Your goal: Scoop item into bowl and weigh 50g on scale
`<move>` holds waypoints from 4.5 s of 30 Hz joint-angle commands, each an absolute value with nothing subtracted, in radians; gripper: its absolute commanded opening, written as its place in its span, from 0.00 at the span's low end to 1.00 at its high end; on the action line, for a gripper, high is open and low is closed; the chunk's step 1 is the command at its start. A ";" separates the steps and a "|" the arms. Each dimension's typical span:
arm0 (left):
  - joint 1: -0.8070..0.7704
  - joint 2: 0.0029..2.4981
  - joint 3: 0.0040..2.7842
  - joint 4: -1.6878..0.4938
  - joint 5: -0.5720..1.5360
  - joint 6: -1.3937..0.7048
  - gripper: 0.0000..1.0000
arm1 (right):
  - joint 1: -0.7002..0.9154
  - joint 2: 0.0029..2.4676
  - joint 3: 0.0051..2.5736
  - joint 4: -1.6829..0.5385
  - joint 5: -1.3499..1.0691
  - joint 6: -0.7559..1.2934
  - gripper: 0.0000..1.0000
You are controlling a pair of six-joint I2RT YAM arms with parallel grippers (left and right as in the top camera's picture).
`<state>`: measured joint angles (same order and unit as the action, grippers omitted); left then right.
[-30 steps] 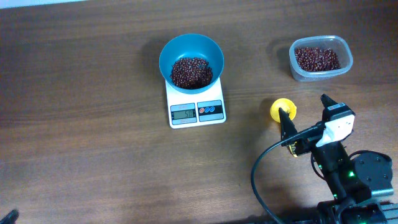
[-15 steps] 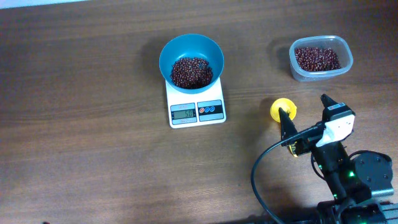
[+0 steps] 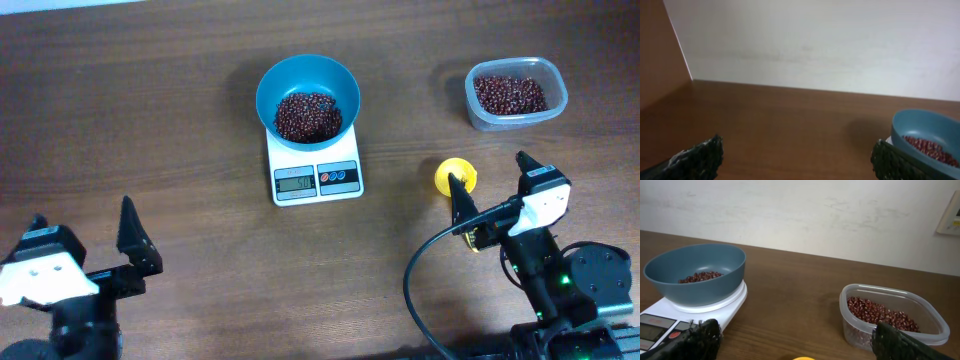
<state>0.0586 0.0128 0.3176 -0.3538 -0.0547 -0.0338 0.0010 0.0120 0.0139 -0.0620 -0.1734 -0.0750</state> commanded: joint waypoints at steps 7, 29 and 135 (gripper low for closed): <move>0.064 0.006 0.123 -0.234 -0.036 -0.022 0.99 | 0.007 0.006 0.006 -0.063 -0.172 -0.067 0.99; 0.064 0.036 0.009 -0.063 -0.011 0.039 0.99 | 0.007 0.006 0.006 -0.063 -0.172 -0.067 0.99; -0.040 0.005 0.009 -0.080 0.038 0.039 0.99 | 0.007 0.006 0.006 -0.063 -0.172 -0.067 0.99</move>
<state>-0.0376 0.0154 0.0147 -0.0784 0.0273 0.0235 0.0010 0.0120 0.0139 -0.0620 -0.1734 -0.0753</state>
